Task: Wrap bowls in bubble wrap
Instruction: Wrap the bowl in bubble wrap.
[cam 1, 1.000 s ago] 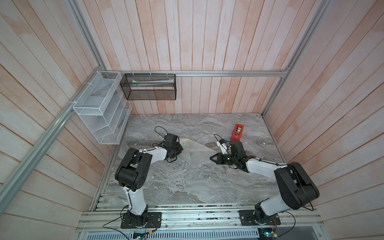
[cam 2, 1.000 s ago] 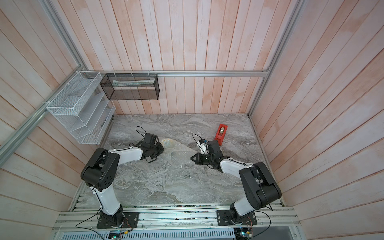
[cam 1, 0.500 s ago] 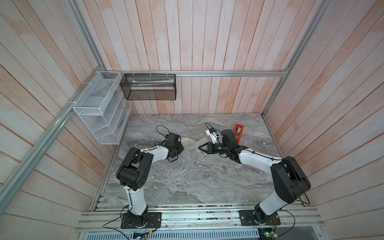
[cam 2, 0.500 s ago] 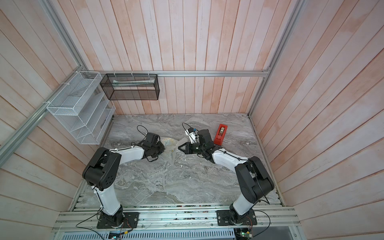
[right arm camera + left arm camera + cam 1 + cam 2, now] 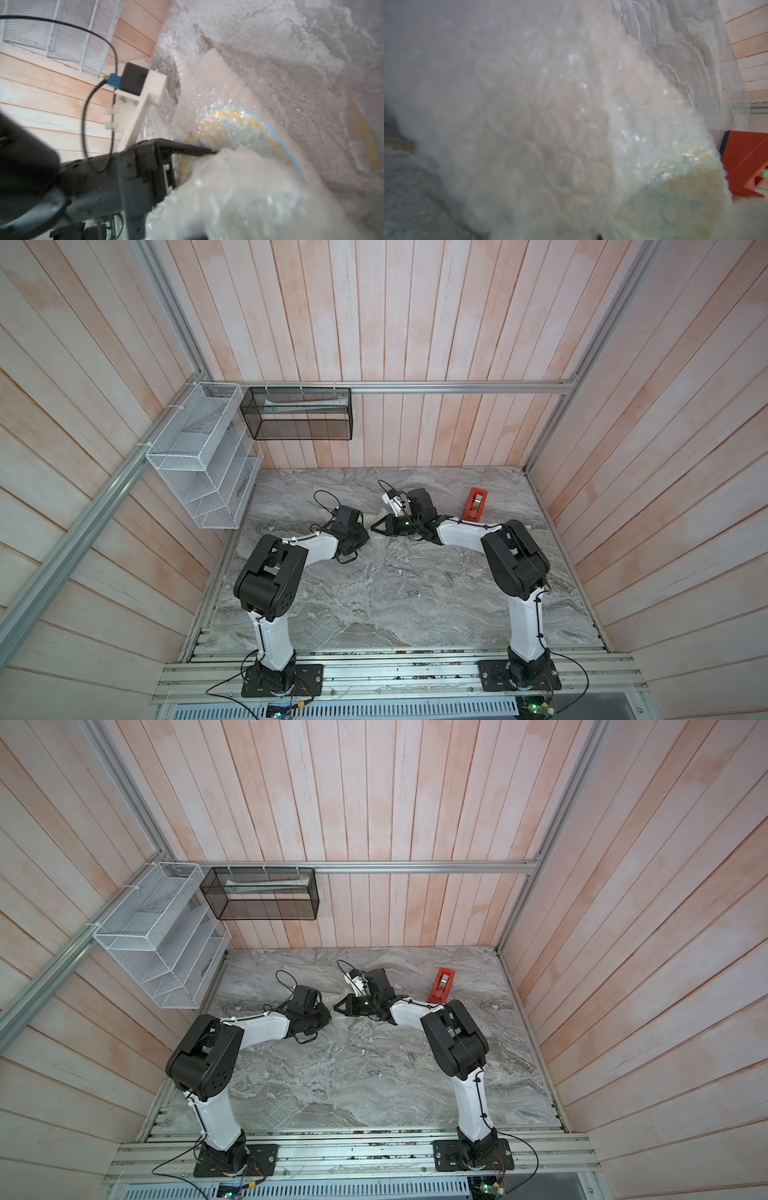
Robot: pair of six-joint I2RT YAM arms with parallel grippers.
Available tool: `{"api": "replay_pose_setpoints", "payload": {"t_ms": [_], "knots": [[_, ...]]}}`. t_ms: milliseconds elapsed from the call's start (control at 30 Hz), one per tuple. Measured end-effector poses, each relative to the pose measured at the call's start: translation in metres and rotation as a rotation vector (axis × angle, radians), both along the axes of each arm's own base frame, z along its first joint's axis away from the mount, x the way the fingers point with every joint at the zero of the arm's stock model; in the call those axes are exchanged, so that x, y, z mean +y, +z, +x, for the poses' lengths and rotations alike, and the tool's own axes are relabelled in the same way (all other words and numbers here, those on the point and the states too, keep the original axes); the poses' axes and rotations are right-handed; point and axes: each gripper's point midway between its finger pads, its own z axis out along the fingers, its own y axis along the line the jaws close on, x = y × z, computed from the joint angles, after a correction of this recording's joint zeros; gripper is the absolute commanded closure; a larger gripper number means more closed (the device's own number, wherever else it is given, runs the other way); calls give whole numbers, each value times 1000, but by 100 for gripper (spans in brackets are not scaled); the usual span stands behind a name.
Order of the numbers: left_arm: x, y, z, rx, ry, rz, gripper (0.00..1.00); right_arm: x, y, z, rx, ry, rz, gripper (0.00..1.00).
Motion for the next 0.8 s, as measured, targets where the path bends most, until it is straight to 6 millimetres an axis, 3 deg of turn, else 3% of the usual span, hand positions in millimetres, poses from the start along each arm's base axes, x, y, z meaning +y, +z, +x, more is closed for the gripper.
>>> {"api": "replay_pose_setpoints", "payload": {"t_ms": [133, 467, 600, 800], "knots": [[-1, 0, 0, -7, -1, -5, 97, 7, -18, 11, 11, -11, -48, 100], [6, 1, 0, -26, 20, 2, 93, 23, -33, 16, 17, -26, -148, 100], [13, 2, -4, -27, 39, 6, 86, 29, -37, 13, 9, -22, -174, 100], [20, 12, -11, -42, 61, -25, 65, 36, -50, 15, -5, -21, -224, 100]]}}
